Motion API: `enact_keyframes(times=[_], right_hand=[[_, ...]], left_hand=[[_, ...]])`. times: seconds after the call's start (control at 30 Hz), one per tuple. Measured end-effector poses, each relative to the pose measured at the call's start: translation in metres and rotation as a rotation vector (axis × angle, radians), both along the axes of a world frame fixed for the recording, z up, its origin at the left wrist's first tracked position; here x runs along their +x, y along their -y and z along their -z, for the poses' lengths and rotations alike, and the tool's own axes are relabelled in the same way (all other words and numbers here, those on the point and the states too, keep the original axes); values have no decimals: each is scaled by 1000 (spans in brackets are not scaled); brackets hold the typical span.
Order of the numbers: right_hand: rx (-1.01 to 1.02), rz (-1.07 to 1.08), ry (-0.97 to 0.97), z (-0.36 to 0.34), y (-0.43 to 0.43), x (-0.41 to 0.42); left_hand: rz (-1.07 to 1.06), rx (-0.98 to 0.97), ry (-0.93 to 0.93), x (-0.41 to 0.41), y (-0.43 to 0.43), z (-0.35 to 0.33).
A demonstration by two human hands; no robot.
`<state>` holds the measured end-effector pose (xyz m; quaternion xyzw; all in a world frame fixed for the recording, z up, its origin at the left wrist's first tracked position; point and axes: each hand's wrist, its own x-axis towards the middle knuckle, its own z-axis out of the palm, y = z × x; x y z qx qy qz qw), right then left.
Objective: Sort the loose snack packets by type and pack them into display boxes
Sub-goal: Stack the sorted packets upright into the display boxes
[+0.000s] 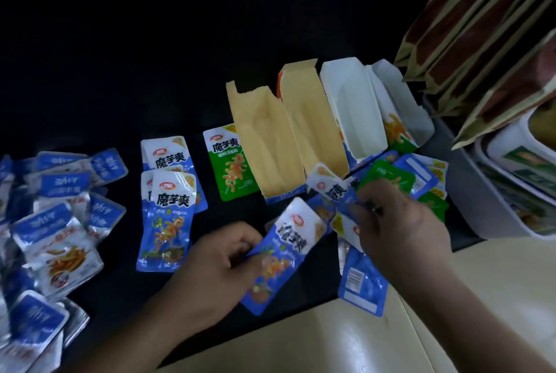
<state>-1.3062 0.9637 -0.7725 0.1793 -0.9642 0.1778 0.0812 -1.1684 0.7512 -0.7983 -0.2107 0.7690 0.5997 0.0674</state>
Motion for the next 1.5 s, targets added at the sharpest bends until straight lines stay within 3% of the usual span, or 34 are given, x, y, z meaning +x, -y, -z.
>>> enact_keyframes(times=[0.13, 0.2, 0.27, 0.4, 0.47, 0.6, 0.8, 0.87, 1.0, 1.13, 1.27, 1.37, 1.5], right_hand=[[-740, 203, 644, -10, 27, 36], [-943, 228, 848, -11, 49, 56], [-975, 218, 897, -5, 67, 69], [-916, 119, 999, 0, 98, 79], [-859, 27, 1070, 0, 116, 85], [-625, -74, 982, 9, 142, 90], [-587, -128, 910, 9, 143, 103], [-550, -141, 855, 10, 135, 103], [-405, -96, 755, 10, 105, 90], [-228, 9, 597, 15, 57, 71], [-256, 224, 367, 22, 5, 51], [-248, 335, 255, 22, -23, 33], [-280, 429, 260, 24, -32, 6]], left_hand=[[-272, 320, 15, 6, 0, -13], [-308, 278, 49, 12, -3, -13], [-336, 182, 84, 17, -3, -12], [-469, 308, 64, 28, 21, -12], [-541, 282, 21, 35, 38, -16], [-601, 100, -15, 54, 75, -6], [-302, -688, 96, 79, 99, 19], [-255, -820, 82, 78, 101, 19], [-151, -890, -93, 70, 93, 16], [19, -725, -248, 47, 49, 15], [176, -736, -302, 0, -1, 22], [225, -807, -262, -38, -26, 33], [261, -923, -76, -62, -39, 42]])
